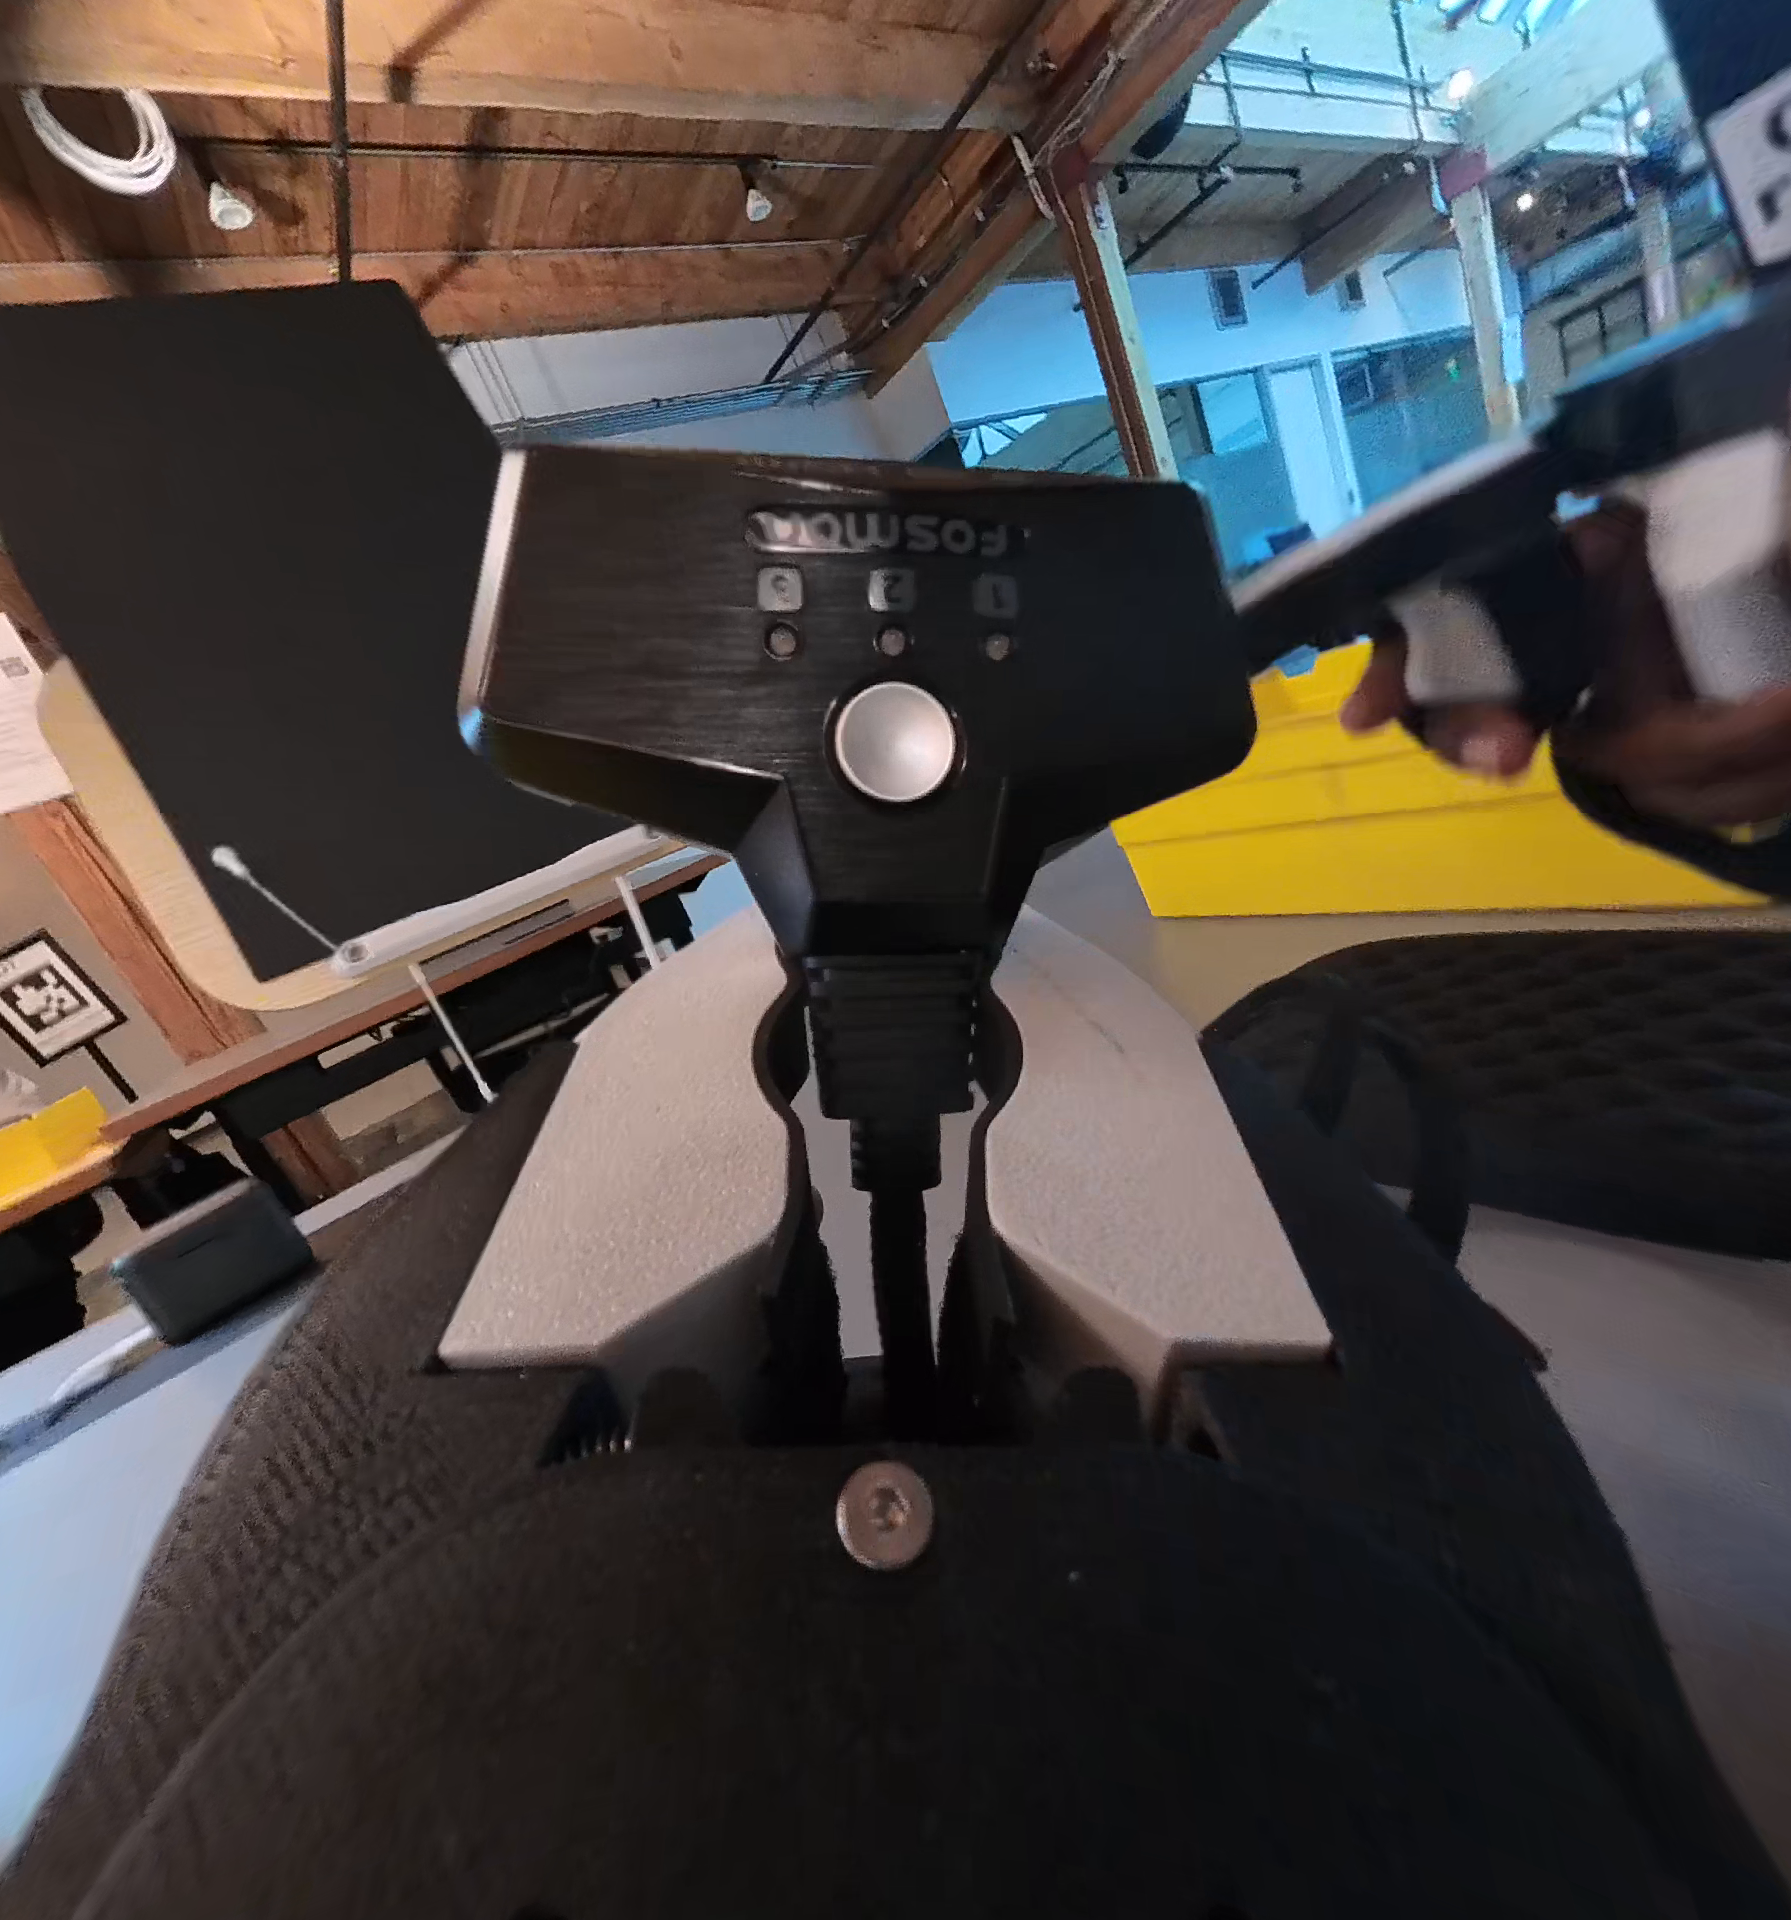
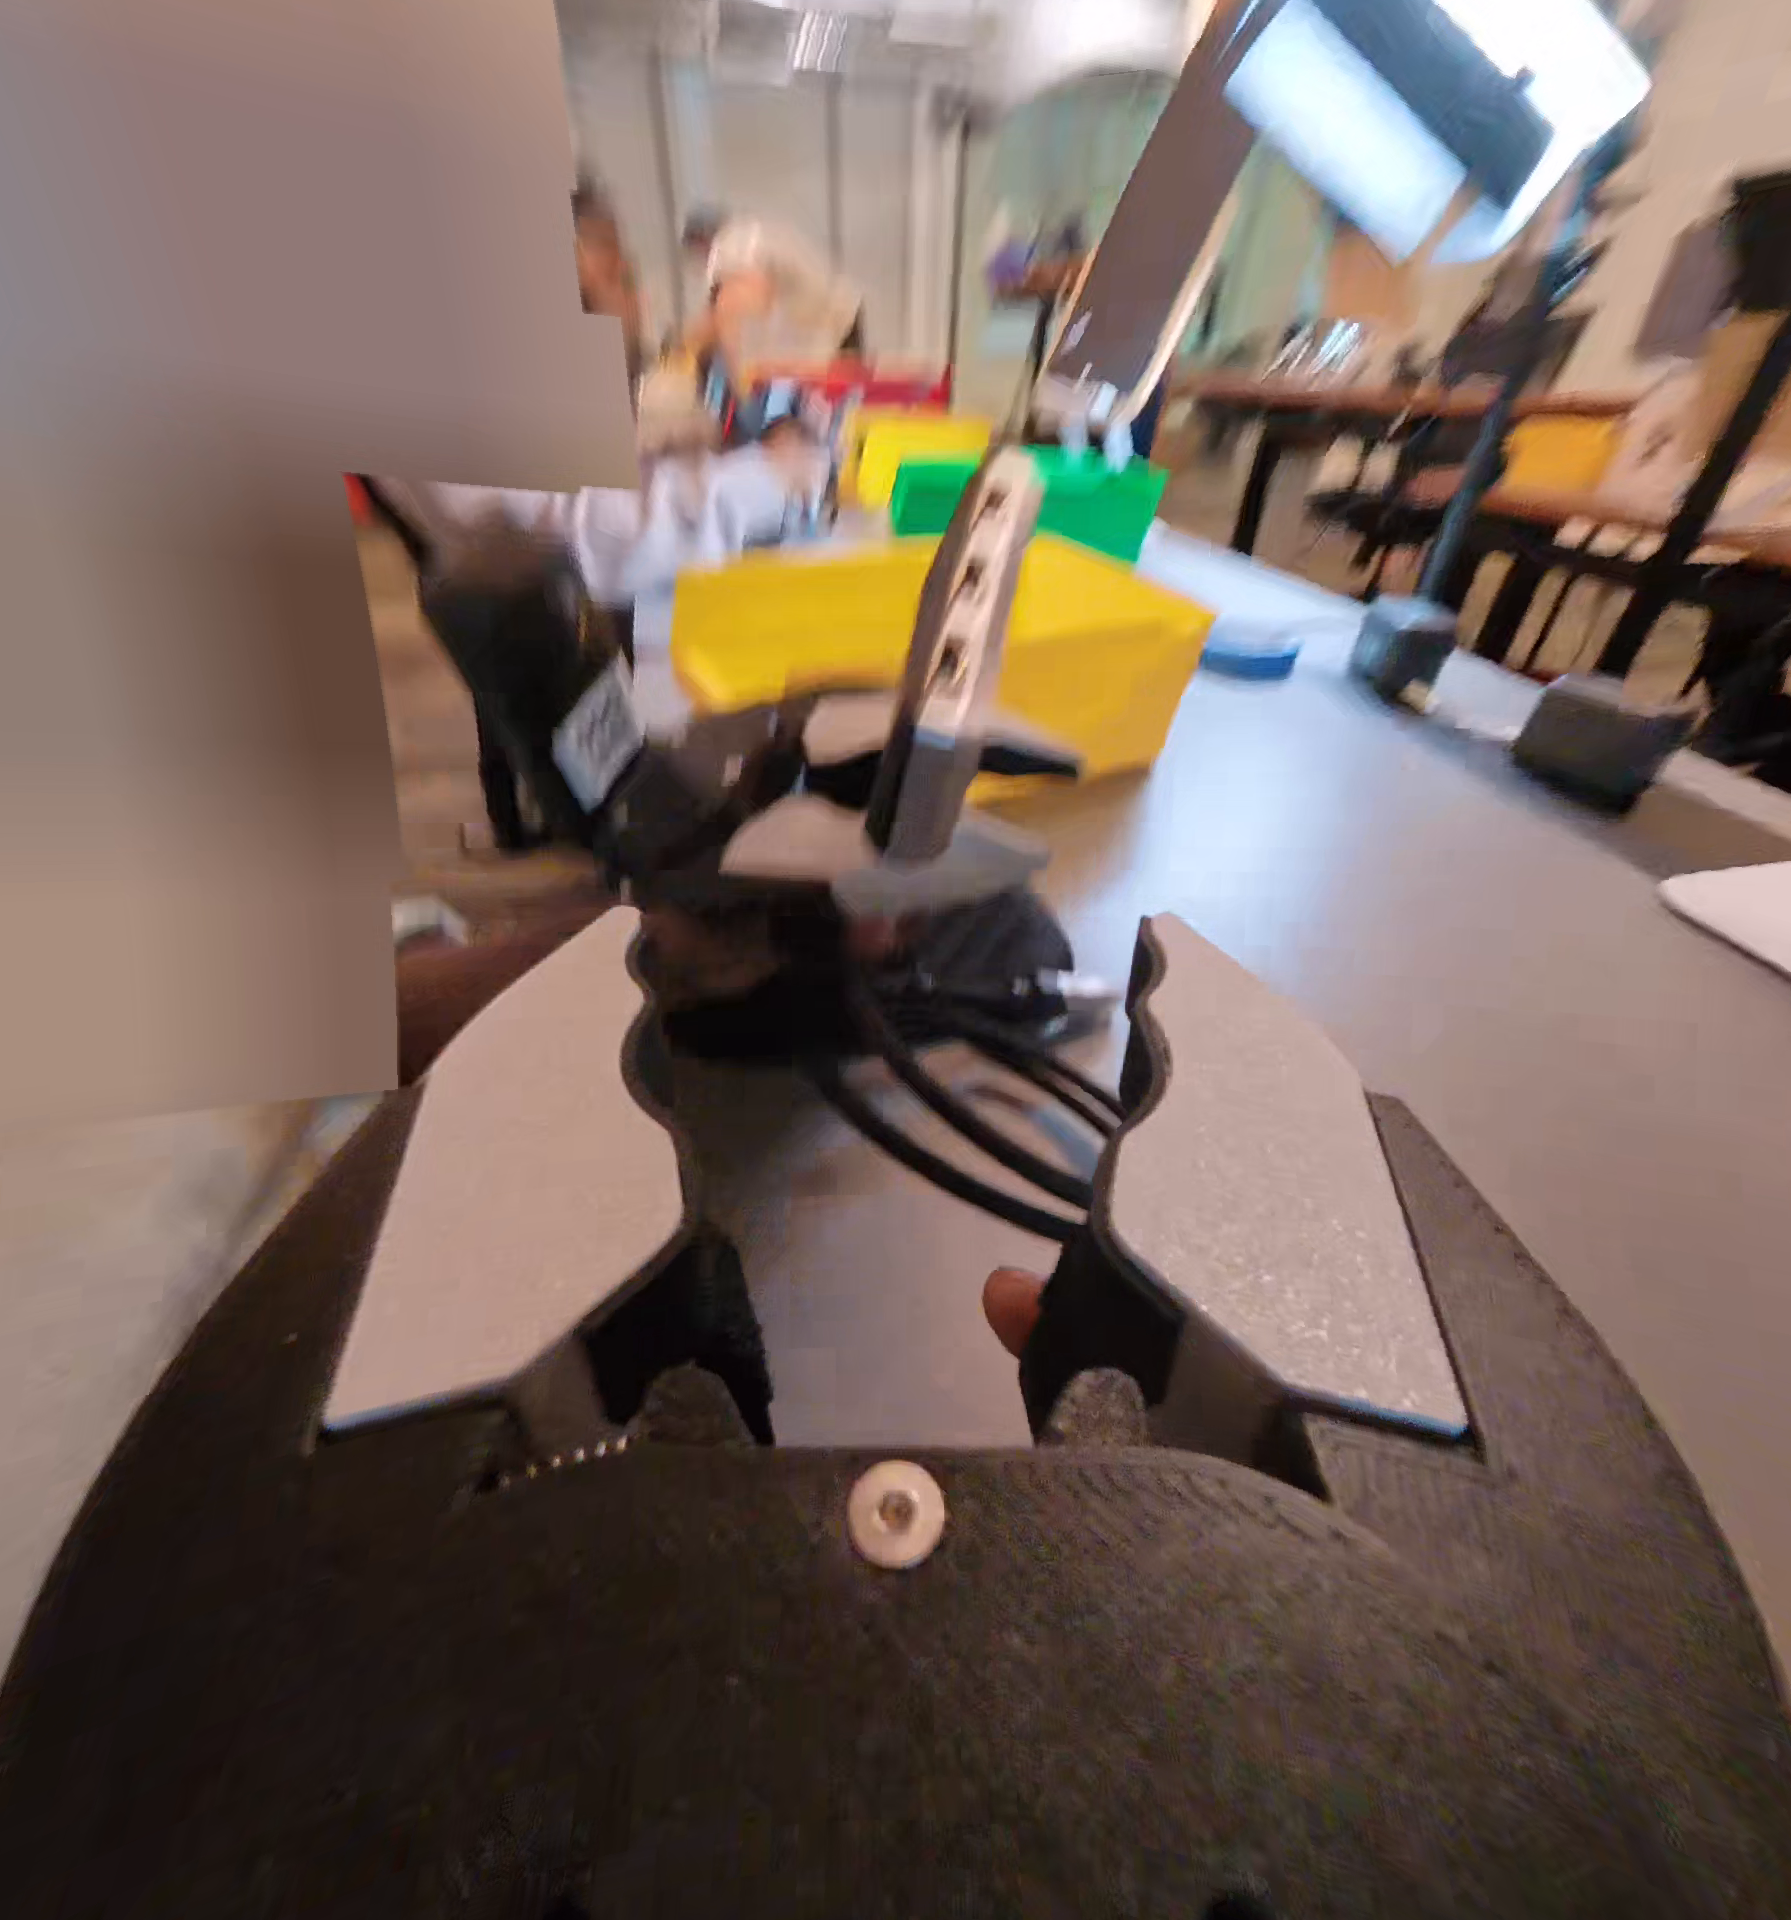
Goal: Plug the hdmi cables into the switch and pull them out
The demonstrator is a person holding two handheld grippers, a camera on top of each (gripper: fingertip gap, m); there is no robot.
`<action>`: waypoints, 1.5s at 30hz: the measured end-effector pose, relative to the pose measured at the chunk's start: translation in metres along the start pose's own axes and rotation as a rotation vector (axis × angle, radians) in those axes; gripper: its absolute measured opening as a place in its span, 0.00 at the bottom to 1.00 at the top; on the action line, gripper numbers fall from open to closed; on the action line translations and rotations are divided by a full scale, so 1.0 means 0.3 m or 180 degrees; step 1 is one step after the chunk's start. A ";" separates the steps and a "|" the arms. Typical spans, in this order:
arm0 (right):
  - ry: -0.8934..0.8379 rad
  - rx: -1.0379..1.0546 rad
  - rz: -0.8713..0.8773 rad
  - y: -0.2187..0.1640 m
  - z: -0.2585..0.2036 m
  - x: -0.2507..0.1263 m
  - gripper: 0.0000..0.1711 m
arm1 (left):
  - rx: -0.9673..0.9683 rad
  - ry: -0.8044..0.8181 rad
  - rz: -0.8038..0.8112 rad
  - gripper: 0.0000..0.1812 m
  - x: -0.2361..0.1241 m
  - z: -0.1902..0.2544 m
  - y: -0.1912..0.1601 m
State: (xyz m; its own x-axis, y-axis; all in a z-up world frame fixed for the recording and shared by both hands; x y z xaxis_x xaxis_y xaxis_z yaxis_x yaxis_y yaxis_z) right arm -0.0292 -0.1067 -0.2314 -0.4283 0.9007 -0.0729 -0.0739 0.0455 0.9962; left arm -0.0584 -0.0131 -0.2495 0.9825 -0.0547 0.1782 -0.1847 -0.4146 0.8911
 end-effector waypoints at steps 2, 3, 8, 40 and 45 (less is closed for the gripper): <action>-0.0095 -0.0761 -0.0397 -0.086 -0.006 0.030 0.62 | -0.0239 0.0081 0.0144 0.15 -0.017 -0.030 0.007; -0.0303 -0.1305 -0.0525 -0.125 0.016 0.035 0.66 | -0.0390 0.0125 0.0247 0.15 -0.028 -0.047 0.012; -0.1289 -0.3030 -0.0429 -0.178 0.129 0.086 0.62 | -0.0923 0.0071 0.0602 0.15 -0.059 -0.085 0.025; -0.1555 -0.5132 0.0732 -0.038 -0.108 0.106 0.13 | -0.1768 -0.1998 -0.0228 0.21 -0.040 0.146 0.058; -0.2006 -0.5137 0.0659 -0.021 -0.030 0.075 0.17 | -0.2033 -0.2405 0.0082 0.27 -0.089 0.150 0.102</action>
State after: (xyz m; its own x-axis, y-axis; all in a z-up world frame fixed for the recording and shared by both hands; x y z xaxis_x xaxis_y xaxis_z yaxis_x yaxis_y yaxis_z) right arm -0.0464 -0.0907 -0.2398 -0.1890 0.8691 0.4570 -0.9820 -0.1686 -0.0854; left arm -0.0891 -0.0652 -0.2459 0.6947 -0.7142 0.0856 0.0331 0.1506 0.9880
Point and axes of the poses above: each gripper's, where its closed fingertips meet, x out along the fingers, y out of its top, z = x × y across the jaws, the point moved 2 cm from there along -x, back along the fingers, and after that the axes turned 13 degrees about -y, right-handed, at the moved point
